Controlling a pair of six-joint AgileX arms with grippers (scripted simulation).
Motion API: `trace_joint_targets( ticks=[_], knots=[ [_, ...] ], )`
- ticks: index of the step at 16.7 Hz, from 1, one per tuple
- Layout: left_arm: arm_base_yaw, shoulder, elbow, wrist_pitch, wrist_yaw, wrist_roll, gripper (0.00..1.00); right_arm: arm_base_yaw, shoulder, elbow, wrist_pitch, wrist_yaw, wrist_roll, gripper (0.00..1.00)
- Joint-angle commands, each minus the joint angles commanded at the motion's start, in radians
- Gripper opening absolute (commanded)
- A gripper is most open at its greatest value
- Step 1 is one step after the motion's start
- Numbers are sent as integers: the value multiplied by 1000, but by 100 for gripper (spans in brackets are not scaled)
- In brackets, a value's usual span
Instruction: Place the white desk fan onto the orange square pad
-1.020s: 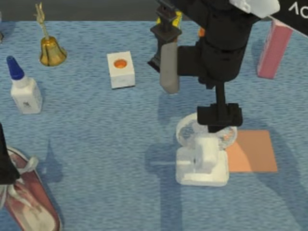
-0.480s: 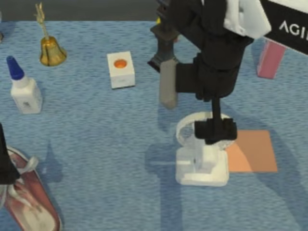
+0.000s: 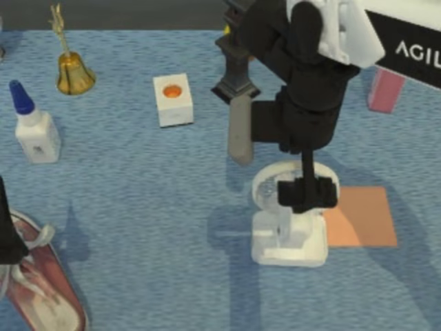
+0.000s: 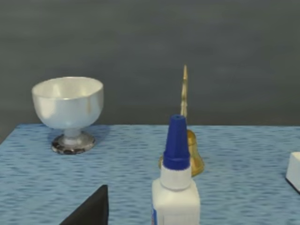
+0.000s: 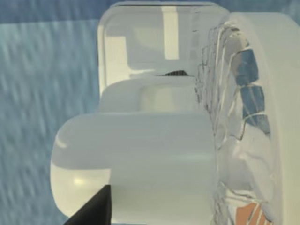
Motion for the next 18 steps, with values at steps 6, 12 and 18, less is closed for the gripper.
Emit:
trace_joint_targets(
  ticks=[6, 12, 18],
  knots=[
    [0, 0, 0, 0, 0, 0, 100, 0, 0, 0, 0, 0, 0, 40],
    [0, 0, 0, 0, 0, 0, 100, 0, 0, 0, 0, 0, 0, 0],
    [0, 0, 0, 0, 0, 0, 100, 0, 0, 0, 0, 0, 0, 0]
  ],
)
